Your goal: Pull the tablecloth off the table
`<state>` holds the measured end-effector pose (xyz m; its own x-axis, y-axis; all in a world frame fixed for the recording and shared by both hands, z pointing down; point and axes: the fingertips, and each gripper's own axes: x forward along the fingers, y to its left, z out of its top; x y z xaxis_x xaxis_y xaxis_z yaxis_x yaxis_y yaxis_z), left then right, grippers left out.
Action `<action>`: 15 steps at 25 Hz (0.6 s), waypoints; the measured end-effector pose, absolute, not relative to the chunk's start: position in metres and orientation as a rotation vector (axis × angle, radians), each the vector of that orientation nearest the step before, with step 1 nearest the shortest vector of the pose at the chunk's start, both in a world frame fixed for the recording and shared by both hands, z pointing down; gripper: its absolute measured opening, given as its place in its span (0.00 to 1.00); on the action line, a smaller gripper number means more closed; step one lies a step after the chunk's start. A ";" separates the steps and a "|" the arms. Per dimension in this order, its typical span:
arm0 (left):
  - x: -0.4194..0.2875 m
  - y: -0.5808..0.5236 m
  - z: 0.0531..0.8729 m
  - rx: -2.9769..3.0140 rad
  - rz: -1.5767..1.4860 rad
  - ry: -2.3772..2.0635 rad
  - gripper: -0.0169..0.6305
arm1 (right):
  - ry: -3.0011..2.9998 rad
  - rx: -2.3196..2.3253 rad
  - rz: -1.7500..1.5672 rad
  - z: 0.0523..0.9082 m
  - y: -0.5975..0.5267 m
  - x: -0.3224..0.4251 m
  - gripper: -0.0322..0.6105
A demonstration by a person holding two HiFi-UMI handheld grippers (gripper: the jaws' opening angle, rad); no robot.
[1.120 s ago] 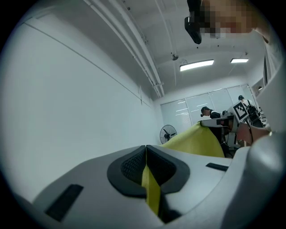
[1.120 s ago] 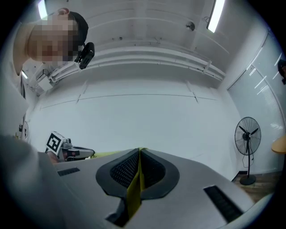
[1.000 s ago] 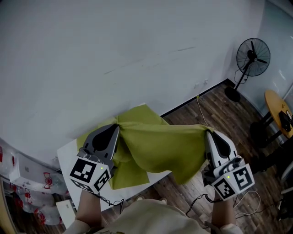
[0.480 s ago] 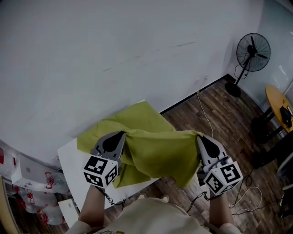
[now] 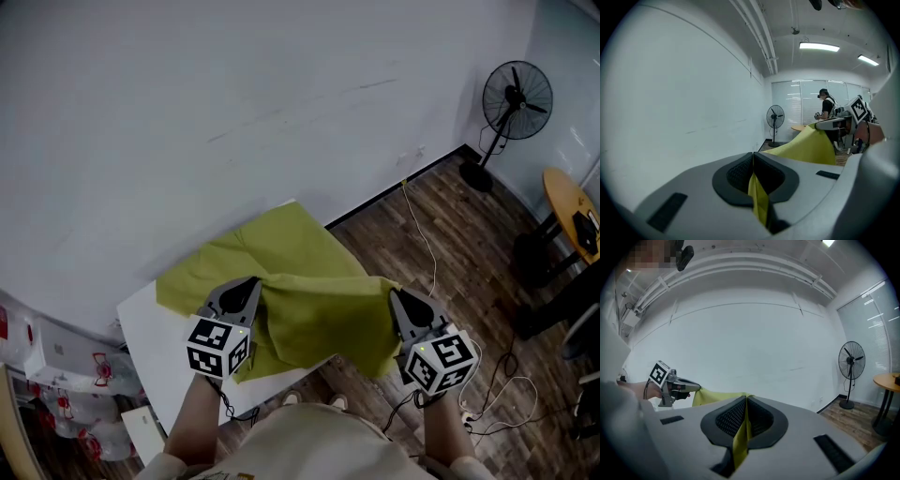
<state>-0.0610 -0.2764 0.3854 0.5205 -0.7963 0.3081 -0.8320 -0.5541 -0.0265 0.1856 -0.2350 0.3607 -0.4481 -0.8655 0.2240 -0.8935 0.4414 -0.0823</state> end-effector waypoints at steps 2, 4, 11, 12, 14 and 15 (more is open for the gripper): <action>-0.060 -0.276 0.393 2.613 0.433 -1.394 0.06 | -2.519 1.547 0.289 0.368 -0.233 0.186 0.11; -0.060 -0.276 0.400 2.600 0.443 -1.378 0.06 | -2.511 1.536 0.307 0.374 -0.232 0.187 0.11; -0.064 -0.271 0.411 2.587 0.477 -1.362 0.06 | -2.498 1.520 0.328 0.382 -0.229 0.182 0.11; -0.064 -0.271 0.411 2.588 0.480 -1.361 0.06 | -2.499 1.519 0.328 0.382 -0.229 0.182 0.11; -0.063 -0.271 0.411 2.592 0.488 -1.357 0.06 | -2.499 1.517 0.326 0.381 -0.229 0.183 0.11; -0.063 -0.271 0.410 2.594 0.492 -1.355 0.06 | -2.499 1.514 0.324 0.381 -0.229 0.183 0.11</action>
